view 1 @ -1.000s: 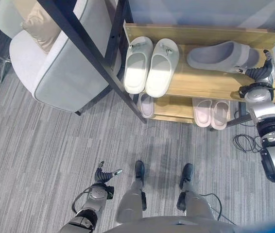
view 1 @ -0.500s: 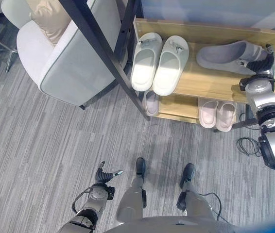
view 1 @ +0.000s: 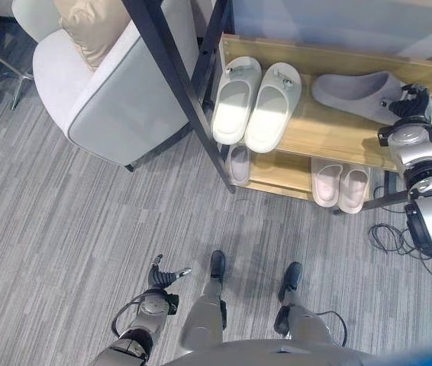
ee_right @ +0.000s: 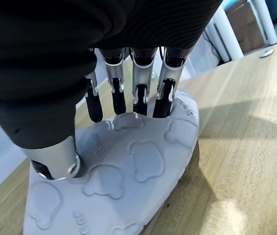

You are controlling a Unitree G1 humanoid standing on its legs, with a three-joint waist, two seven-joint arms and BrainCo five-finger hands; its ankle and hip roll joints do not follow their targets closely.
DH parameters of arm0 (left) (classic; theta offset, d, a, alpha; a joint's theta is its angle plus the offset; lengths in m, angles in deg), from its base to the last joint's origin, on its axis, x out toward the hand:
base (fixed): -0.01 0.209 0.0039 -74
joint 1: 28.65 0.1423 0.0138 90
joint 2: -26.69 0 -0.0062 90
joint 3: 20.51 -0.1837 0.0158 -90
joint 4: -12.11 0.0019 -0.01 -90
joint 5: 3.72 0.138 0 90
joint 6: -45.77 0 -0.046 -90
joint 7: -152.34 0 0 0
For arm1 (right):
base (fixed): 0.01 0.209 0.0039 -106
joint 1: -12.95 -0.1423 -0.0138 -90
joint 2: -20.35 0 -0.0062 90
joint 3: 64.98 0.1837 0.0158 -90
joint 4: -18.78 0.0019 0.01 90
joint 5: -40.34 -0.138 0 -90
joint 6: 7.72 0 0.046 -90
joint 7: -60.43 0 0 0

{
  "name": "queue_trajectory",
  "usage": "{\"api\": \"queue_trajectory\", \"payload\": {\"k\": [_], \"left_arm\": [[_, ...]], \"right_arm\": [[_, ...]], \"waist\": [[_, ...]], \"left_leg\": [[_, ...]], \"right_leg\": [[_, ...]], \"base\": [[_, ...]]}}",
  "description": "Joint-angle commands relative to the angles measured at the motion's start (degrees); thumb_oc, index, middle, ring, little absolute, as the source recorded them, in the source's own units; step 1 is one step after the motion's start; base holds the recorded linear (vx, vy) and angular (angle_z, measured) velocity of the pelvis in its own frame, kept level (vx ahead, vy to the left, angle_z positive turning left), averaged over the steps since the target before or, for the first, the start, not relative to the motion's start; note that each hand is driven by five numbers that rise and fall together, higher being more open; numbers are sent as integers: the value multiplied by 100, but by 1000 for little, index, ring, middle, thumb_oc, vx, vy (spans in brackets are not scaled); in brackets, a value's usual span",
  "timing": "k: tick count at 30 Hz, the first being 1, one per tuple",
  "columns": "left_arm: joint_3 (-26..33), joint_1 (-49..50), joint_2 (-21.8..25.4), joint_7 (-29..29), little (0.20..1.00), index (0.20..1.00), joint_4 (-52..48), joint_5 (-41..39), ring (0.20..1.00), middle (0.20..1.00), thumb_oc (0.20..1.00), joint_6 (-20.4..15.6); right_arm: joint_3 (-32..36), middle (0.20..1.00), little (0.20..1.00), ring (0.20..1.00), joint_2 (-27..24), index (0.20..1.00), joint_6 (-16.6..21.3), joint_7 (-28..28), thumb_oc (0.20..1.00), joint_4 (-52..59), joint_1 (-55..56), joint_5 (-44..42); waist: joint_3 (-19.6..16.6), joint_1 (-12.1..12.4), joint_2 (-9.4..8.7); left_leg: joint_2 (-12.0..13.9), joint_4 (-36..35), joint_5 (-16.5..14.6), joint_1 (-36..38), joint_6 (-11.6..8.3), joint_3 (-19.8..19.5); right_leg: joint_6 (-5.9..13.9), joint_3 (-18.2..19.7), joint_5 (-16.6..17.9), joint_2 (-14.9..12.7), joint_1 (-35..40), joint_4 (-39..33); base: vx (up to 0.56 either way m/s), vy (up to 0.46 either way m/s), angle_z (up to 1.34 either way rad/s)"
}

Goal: Arrange the slippers neatly on the shoe rack.

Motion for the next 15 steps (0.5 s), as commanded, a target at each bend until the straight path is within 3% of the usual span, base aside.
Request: {"api": "queue_trajectory", "payload": {"k": [1, 8, 10, 15], "left_arm": [[-273, -306, 99, 157, 1000, 1000, 398, -103, 1000, 1000, 1000, -57], [-112, -314, 33, 143, 1000, 1000, 443, -100, 1000, 1000, 1000, 7], [-28, -256, -9, 89, 1000, 1000, 441, -43, 1000, 1000, 1000, 58], [134, -60, -33, -77, 1000, 1000, 437, 234, 1000, 1000, 1000, 98]], "right_arm": [[-103, 200, 200, 200, -231, 200, -12, -301, 200, -158, 59, 317], [-136, 200, 200, 200, -279, 200, 11, -816, 200, 841, 480, 871], [-45, 200, 200, 200, -211, 200, 68, -904, 200, 1666, 880, 1062], [302, 200, 200, 200, 47, 200, 679, -557, 200, 3303, 2302, 975]], "waist": [[95, 41, -77], [47, -127, -44], [5, -202, -28], [-153, -310, -15]], "left_leg": [[179, 2, -293, -44, -555, 223], [194, 2, -338, 64, -516, 296], [198, 2, -367, 130, -488, 322], [193, 2, -471, 348, -423, 320]], "right_leg": [[693, -40, -505, -603, -70, 601], [691, 51, -520, -601, -51, 611], [679, 91, -528, -601, -12, 612], [645, 101, -583, -599, 209, 590]], "base": [[0, 0, 0], [-14, -3, -4], [1, -8, -2], [23, -38, -1]]}}
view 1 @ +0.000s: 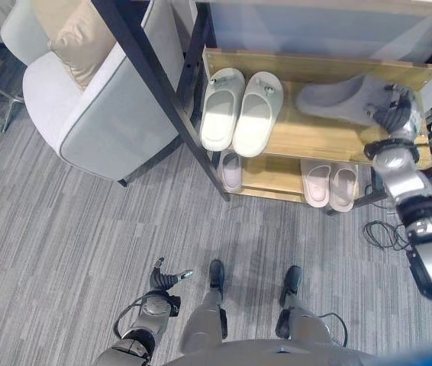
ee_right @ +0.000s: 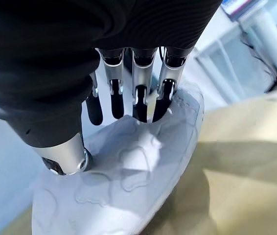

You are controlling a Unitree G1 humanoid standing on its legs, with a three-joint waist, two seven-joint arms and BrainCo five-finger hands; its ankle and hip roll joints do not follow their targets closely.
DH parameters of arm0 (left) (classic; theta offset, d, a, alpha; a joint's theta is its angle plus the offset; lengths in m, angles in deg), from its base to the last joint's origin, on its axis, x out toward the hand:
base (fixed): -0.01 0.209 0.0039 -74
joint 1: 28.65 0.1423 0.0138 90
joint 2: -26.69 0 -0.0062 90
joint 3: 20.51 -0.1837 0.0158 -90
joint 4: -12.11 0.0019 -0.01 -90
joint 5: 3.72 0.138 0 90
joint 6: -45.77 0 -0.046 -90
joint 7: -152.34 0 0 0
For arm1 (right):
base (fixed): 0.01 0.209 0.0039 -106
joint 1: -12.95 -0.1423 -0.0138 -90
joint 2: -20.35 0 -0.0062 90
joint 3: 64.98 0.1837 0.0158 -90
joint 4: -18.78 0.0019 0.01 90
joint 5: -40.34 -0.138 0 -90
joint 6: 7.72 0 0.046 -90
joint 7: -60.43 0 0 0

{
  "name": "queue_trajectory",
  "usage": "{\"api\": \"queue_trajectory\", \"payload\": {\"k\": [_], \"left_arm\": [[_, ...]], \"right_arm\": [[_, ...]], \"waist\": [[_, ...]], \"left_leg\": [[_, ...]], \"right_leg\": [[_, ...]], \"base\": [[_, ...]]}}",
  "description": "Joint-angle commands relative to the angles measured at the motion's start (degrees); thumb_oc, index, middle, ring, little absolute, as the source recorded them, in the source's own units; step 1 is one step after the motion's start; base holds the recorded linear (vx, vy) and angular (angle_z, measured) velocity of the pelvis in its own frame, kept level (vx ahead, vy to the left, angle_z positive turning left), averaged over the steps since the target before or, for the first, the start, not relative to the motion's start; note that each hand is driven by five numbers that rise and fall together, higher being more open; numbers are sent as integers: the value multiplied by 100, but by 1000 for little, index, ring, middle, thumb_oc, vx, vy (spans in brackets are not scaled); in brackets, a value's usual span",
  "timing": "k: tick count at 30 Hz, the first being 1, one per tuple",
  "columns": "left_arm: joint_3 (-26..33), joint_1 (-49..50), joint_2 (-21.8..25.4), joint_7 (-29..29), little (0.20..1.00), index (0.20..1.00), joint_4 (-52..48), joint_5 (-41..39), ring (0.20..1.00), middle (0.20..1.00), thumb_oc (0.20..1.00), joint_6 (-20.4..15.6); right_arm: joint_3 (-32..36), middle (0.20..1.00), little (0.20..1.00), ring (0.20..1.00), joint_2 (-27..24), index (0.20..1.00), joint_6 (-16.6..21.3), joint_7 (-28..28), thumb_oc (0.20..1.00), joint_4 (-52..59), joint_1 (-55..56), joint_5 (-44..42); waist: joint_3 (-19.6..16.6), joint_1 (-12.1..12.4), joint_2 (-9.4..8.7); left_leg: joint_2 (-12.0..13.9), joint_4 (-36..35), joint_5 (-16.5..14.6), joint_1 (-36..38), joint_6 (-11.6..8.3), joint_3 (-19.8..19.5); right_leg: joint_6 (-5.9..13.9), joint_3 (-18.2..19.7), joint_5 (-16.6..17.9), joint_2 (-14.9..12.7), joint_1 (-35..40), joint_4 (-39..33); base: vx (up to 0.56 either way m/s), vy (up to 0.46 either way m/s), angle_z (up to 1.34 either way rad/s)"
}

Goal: Arrange the slippers neatly on the shoe rack.

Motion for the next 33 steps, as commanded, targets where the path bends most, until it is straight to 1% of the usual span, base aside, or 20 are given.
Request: {"api": "queue_trajectory", "payload": {"k": [1, 4, 5, 6, 7, 9, 15, 16, 17, 18, 20, 21, 24, 25, 26, 29, 30, 31, 32, 33], "left_arm": [[36, -48, 34, -65, 1000, 1000, 364, 249, 1000, 1000, 1000, -17], [115, 72, 42, -95, 1000, 1000, 367, 372, 1000, 1000, 1000, -13], [163, 140, 59, -94, 1000, 1000, 382, 445, 1000, 1000, 1000, -22], [189, 172, 66, -96, 1000, 1000, 398, 480, 1000, 1000, 1000, -16], [236, 251, 91, -135, 1000, 1000, 415, 524, 1000, 1000, 1000, -5], [310, 359, 110, -159, 1000, 1000, 463, 621, 1000, 1000, 1000, -16], [327, 531, 116, -176, 1000, 1000, 581, 650, 1000, 1000, 1000, 13], [306, 587, 99, -179, 1000, 1000, 606, 666, 1000, 1000, 1000, 21], [304, 611, 89, -185, 1000, 1000, 633, 670, 1000, 1000, 1000, 25], [305, 616, 93, -189, 1000, 1000, 636, 669, 1000, 1000, 1000, 26], [270, 642, 112, -177, 1000, 1000, 661, 649, 1000, 1000, 1000, 61], [185, 675, 67, -129, 1000, 1000, 691, 556, 1000, 1000, 1000, 114], [82, 719, -36, -105, 1000, 1000, 733, 433, 1000, 1000, 1000, 200], [-10, 768, -87, -92, 1000, 1000, 740, 411, 1000, 1000, 1000, 236], [-45, 762, -105, -77, 1000, 1000, 742, 395, 1000, 1000, 1000, 255], [-105, 689, -88, -65, 1000, 1000, 713, 362, 1000, 1000, 1000, 299], [-216, 580, -60, -16, 1000, 1000, 699, 350, 1000, 1000, 1000, 330], [-212, 572, -62, -16, 1000, 1000, 700, 349, 1000, 1000, 1000, 331], [-269, 509, -45, 31, 1000, 1000, 709, 344, 1000, 1000, 1000, 356], [-305, 470, -65, 61, 1000, 1000, 724, 339, 1000, 1000, 1000, 372]], "right_arm": [[169, 200, 200, 200, 73, 200, 709, -28, 200, 102, 57, 93], [264, 200, 200, 200, 84, 200, 907, 114, 200, 563, 552, 160], [326, 200, 200, 200, 79, 200, 1048, 227, 200, 771, 840, 166], [375, 200, 200, 200, 74, 200, 1139, 263, 200, 859, 945, 114], [483, 200, 200, 200, 66, 200, 1345, 494, 200, 1184, 1210, -140], [582, 200, 200, 200, 11, 200, 1506, 660, 200, 1427, 1467, -256], [561, 200, 200, 200, 172, 200, 1348, 739, 200, 974, 1466, -333], [560, 586, 586, 586, 172, 586, 1318, 716, 586, 964, 1471, -313], [541, 1000, 1000, 1000, 150, 1000, 1303, 676, 1000, 963, 1462, -233], [526, 1000, 1000, 1000, 139, 1000, 1282, 663, 1000, 950, 1446, -189], [465, 1000, 1000, 1000, 173, 1000, 960, 638, 1000, 573, 1257, -143], [547, 1000, 1000, 1000, 378, 1000, 726, 446, 1000, 358, 981, -433], [671, 1000, 1000, 1000, 729, 1000, 468, -54, 1000, 2, 461, -749], [703, 1000, 1000, 1000, 862, 1000, 329, -309, 1000, -197, 126, -826], [686, 1000, 1000, 1000, 938, 1000, 259, -381, 1000, -355, 12, -832], [614, 1000, 1000, 1000, 966, 1000, 111, -524, 1000, -733, -395, -907], [579, 1000, 1000, 1000, 906, 1000, -170, -737, 1000, -1400, -996, -978], [574, 1000, 1000, 1000, 903, 1000, -165, -736, 1000, -1416, -1015, -982], [482, 1000, 1000, 1000, 849, 1000, -397, -875, 1000, -1809, -1414, -902], [476, 1000, 1000, 1000, 868, 1000, -477, -948, 1000, -2101, -1564, -840]], "waist": [[-60, 0, -142], [-118, -2, -163], [-153, -13, -175], [-177, -21, -176], [-212, -32, -181], [-263, -43, -190], [-350, -8, -184], [-371, -5, -181], [-387, -4, -176], [-402, -1, -174], [-444, 20, -180], [-461, 33, -175], [-501, 60, -157], [-527, 86, -148], [-539, 97, -143], [-559, 124, -146], [-559, 177, -177], [-555, 176, -175], [-546, 202, -199], [-511, 219, -205]], "left_leg": [[204, 27, -505, 176, -425, 245], [217, 27, -546, 320, -413, 248], [226, 27, -563, 400, -417, 240], [216, 27, -582, 441, -409, 232], [215, 27, -598, 532, -406, 222], [209, 27, -606, 618, -405, 209], [186, 27, -639, 794, -384, 205], [182, 27, -642, 798, -381, 206], [179, 27, -637, 796, -383, 200], [178, 27, -634, 785, -387, 193], [179, 27, -636, 769, -393, 175], [175, 27, -639, 756, -386, 178], [172, 27, -635, 751, -374, 190], [165, 27, -635, 743, -364, 176], [157, 27, -639, 745, -358, 167], [134, 27, -646, 752, -346, 148], [108, 27, -643, 713, -343, 113], [108, 27, -642, 709, -343, 113], [97, 27, -627, 652, -349, 101], [96, 27, -612, 605, -353, 92]], "right_leg": [[623, 4, -617, -584, 94, 582], [621, -8, -644, -575, 254, 536], [618, -4, -657, -569, 347, 497], [615, 3, -666, -565, 390, 482], [618, -7, -673, -562, 506, 432], [617, -25, -679, -548, 623, 387], [591, 9, -684, -520, 824, 312], [591, 13, -670, -514, 840, 281], [591, 7, -658, -509, 855, 254], [593, -2, -654, -508, 863, 238], [590, -8, -625, -503, 876, 197], [589, 9, -597, -496, 864, 163], [591, 51, -562, -480, 857, 116], [586, 77, -550, -473, 852, 100], [582, 93, -547, -471, 849, 99], [574, 100, -553, -469, 850, 114], [569, 99, -554, -478, 827, 122], [569, 100, -554, -478, 823, 124], [567, 102, -544, -478, 787, 112], [566, 99, -534, -482, 750, 112]], "base": [[21, -42, -1], [14, -40, -4], [2, -49, -7], [8, -55, -5], [9, -38, -5], [-9, -43, -2], [-6, -6, -1], [-3, -1, -6], [2, -1, -6], [-4, -5, -4], [0, 0, 0], [0, 0, 0], [8, 23, -7], [22, 40, 2], [24, 40, -1], [11, 19, 3], [26, 48, 5], [20, 50, 6], [-12, 17, 5], [-35, 31, 3]]}}
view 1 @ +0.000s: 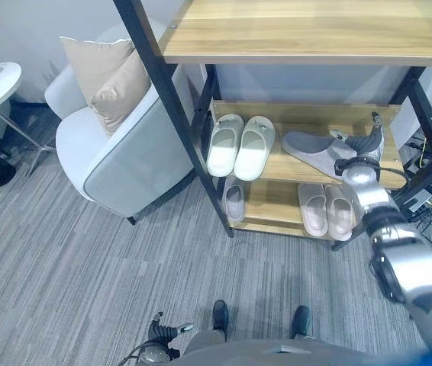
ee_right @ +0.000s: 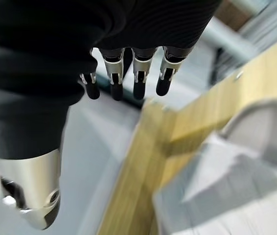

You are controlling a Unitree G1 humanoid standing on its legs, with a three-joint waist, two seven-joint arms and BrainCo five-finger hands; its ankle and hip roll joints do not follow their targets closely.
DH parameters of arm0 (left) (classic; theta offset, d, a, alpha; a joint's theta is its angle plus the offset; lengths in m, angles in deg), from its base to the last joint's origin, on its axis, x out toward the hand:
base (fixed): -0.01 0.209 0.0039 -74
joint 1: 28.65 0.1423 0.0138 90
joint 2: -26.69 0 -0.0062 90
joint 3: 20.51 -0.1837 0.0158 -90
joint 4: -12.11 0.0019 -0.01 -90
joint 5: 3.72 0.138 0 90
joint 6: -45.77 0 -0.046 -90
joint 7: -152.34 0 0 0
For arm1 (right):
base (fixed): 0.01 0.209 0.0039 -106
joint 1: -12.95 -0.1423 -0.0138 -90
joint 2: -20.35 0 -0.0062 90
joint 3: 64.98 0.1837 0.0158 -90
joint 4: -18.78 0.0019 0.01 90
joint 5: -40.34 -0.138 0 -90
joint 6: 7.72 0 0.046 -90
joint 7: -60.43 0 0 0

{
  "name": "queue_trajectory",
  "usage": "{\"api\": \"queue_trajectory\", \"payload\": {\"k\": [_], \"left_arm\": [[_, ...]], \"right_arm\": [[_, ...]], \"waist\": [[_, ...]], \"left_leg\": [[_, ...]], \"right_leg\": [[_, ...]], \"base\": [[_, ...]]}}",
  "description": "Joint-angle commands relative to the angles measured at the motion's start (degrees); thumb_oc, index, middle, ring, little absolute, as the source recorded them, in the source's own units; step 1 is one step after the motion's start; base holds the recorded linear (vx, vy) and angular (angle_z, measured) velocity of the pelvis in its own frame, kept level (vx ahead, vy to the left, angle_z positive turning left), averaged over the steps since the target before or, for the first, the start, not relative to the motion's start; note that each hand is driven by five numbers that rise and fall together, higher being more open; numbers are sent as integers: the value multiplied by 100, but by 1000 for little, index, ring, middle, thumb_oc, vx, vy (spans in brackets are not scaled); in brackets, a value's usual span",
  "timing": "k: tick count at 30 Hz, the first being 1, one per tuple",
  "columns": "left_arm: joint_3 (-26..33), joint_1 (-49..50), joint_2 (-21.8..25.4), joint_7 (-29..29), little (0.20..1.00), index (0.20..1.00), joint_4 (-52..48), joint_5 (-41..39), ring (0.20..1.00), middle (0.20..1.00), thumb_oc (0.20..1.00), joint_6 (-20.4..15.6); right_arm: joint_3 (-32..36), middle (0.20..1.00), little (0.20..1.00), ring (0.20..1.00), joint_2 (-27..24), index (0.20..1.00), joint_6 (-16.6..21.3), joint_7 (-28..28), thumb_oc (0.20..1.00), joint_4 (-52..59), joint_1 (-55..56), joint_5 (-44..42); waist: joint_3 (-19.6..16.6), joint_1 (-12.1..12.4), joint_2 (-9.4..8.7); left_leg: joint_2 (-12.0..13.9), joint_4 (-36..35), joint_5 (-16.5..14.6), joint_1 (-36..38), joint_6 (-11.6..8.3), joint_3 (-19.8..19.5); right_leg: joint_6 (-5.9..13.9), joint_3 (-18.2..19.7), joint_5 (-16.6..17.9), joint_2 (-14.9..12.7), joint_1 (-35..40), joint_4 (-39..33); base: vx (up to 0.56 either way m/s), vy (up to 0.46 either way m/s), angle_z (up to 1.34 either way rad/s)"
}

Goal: Arrange the slippers neatly on the shoe rack.

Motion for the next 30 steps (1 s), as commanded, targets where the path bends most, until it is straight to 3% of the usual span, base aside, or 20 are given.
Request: {"api": "queue_trajectory", "payload": {"k": [1, 7, 17, 21, 27, 30], "left_arm": [[-271, -439, 199, 237, 1000, 1000, 395, -54, 1000, 1000, 1000, 33], [-311, -587, 138, 319, 1000, 1000, 468, -98, 1000, 1000, 1000, 41], [-383, -827, 185, 380, 1000, 1000, 450, -220, 1000, 1000, 1000, 38], [-378, -876, 170, 350, 1000, 1000, 455, -275, 1000, 1000, 1000, 41], [-326, -838, 137, 344, 1000, 1000, 468, -393, 1000, 1000, 1000, 17], [-327, -832, 132, 339, 1000, 1000, 469, -424, 1000, 1000, 1000, 10]], "right_arm": [[-100, 1000, 1000, 1000, -244, 1000, -311, -449, 1000, -856, -708, 142], [-462, 1000, 1000, 1000, -226, 1000, -701, -306, 1000, -1733, -1105, 712], [-638, 1000, 1000, 1000, -81, 1000, -724, 177, 1000, -2501, -1453, 515], [-598, 1000, 1000, 1000, -26, 1000, -614, 138, 1000, -2501, -1389, 423], [-538, 1000, 1000, 1000, -32, 1000, -178, -322, 1000, -1656, -1364, 32], [-597, 1000, 1000, 1000, -34, 1000, -175, -364, 1000, -1489, -1421, 40]], "waist": [[139, 94, -302], [267, 94, -396], [392, 129, -507], [387, 129, -518], [378, 69, -506], [368, 64, -516]], "left_leg": [[94, 36, -476, -133, -380, 0], [142, 36, -413, -291, -404, 2], [183, 36, -369, -429, -450, 25], [191, 36, -374, -434, -452, 16], [193, 36, -383, -461, -450, 12], [193, 36, -389, -468, -450, 15]], "right_leg": [[553, -42, -453, -510, 77, 120], [557, -66, -459, -521, -70, 200], [584, -104, -427, -530, -204, 223], [589, -98, -433, -527, -215, 233], [590, -71, -424, -532, -284, 253], [587, -63, -425, -526, -294, 256]], "base": [[-59, 32, -2], [-21, 17, 1], [0, 0, 0], [0, 0, 0], [0, 0, 0], [0, 0, 0]]}}
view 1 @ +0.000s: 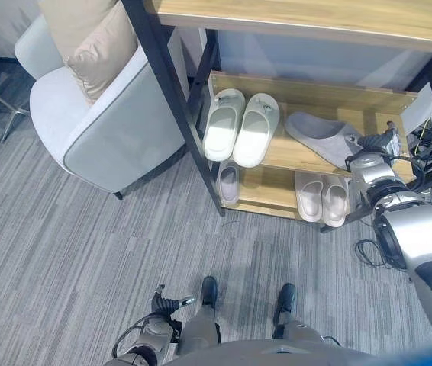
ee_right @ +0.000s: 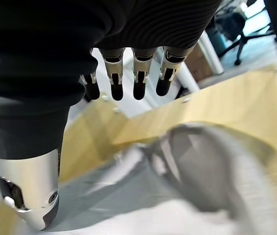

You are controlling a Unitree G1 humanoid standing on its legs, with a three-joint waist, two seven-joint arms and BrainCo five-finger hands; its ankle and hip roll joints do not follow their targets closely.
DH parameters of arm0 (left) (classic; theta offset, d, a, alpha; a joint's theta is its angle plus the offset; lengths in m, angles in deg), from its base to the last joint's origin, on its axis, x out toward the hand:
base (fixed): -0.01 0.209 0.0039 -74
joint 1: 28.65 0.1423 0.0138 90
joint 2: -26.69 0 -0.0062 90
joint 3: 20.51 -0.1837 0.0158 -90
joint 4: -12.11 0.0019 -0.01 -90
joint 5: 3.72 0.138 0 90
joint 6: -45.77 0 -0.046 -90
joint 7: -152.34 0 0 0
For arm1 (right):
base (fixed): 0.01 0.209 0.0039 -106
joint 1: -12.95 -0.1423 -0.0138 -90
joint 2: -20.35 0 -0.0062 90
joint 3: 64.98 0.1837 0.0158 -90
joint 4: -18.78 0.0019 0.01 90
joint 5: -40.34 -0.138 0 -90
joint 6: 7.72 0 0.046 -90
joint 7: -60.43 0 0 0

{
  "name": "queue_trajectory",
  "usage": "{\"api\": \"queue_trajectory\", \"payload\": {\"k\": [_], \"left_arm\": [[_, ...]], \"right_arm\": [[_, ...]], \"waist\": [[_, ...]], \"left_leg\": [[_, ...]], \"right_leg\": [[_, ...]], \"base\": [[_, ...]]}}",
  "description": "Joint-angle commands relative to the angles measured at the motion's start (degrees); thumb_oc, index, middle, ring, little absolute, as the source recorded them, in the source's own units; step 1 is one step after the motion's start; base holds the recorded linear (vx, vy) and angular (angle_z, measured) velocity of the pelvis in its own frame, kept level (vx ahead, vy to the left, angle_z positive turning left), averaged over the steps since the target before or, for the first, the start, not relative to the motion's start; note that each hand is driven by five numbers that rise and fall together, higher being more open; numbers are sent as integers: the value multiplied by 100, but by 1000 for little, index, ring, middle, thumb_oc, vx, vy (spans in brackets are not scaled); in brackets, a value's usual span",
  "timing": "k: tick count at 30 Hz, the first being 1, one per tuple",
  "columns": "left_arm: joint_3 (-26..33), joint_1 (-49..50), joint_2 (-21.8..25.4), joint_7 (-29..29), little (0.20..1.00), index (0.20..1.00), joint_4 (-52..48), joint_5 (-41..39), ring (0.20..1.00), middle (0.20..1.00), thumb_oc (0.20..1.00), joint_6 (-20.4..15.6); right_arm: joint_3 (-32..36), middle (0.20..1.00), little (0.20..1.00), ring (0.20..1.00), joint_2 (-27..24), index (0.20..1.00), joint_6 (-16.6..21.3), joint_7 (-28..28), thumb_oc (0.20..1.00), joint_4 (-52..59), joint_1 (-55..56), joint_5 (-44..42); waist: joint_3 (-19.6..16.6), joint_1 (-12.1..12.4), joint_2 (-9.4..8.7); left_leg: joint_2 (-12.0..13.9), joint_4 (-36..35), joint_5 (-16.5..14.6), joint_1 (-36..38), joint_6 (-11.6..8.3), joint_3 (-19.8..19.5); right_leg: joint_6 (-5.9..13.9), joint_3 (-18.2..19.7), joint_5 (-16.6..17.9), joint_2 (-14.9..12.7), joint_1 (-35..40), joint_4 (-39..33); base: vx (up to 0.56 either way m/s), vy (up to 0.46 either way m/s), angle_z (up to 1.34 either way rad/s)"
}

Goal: Arrange the slippers neatly on the shoe rack.

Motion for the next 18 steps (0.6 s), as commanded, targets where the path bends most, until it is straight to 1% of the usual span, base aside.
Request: {"api": "queue_trajectory", "payload": {"k": [1, 4, 7, 9, 10, 13, 15, 18], "left_arm": [[-122, -234, 44, 92, 1000, 1000, 366, -180, 1000, 1000, 1000, -39], [-132, -234, 42, 77, 1000, 1000, 362, -196, 1000, 1000, 1000, -53], [-130, -265, 83, 62, 1000, 1000, 366, -205, 1000, 1000, 1000, -62], [-129, -312, 134, 63, 1000, 1000, 400, -225, 1000, 1000, 1000, -55], [-129, -321, 149, 72, 1000, 1000, 421, -239, 1000, 1000, 1000, -37], [-138, -363, 172, 39, 1000, 1000, 442, -243, 1000, 1000, 1000, -25], [-133, -452, 225, 15, 1000, 1000, 446, -239, 1000, 1000, 1000, -2], [-149, -500, 267, -19, 1000, 1000, 451, -233, 1000, 1000, 1000, 11]], "right_arm": [[-264, 1000, 1000, 1000, -19, 1000, 311, -271, 1000, -127, -500, 67], [-259, 1000, 1000, 1000, -12, 1000, 324, -262, 1000, -98, -529, 70], [-302, 1000, 1000, 1000, -67, 1000, 233, -53, 1000, -263, -667, 4], [-373, 1000, 1000, 1000, -45, 1000, 49, 325, 1000, -771, -832, -70], [-403, 1000, 1000, 1000, 5, 1000, -37, 426, 1000, -948, -910, -73], [-421, 1000, 1000, 1000, 63, 1000, -97, 628, 1000, -1174, -951, -67], [-414, 1000, 1000, 1000, 90, 1000, -143, 964, 1000, -1475, -968, -95], [-448, 1000, 1000, 1000, 100, 1000, -196, 1189, 1000, -1622, -985, -63]], "waist": [[8, 68, -170], [-1, 71, -176], [4, 94, -197], [17, 126, -228], [40, 136, -243], [63, 150, -252], [76, 173, -264], [84, 212, -265]], "left_leg": [[174, 30, -425, -50, -443, 17], [176, 30, -425, -66, -443, 13], [177, 30, -414, -97, -456, -3], [184, 30, -402, -127, -473, -9], [185, 30, -390, -148, -479, -13], [182, 30, -380, -174, -484, -19], [183, 30, -375, -183, -484, -35], [179, 30, -373, -199, -481, -61]], "right_leg": [[608, -44, -459, -540, 129, 251], [607, -48, -460, -540, 127, 245], [609, -74, -456, -536, 121, 235], [609, -108, -446, -529, 106, 220], [608, -111, -441, -522, 94, 221], [609, -117, -441, -518, 83, 221], [614, -138, -431, -521, 81, 225], [613, -152, -429, -529, 77, 225]], "base": [[0, 0, 0], [0, 0, 0], [3, -2, 2], [6, -6, 9], [-5, -3, 6], [-4, 0, 1], [0, 0, 0], [0, 0, 0]]}}
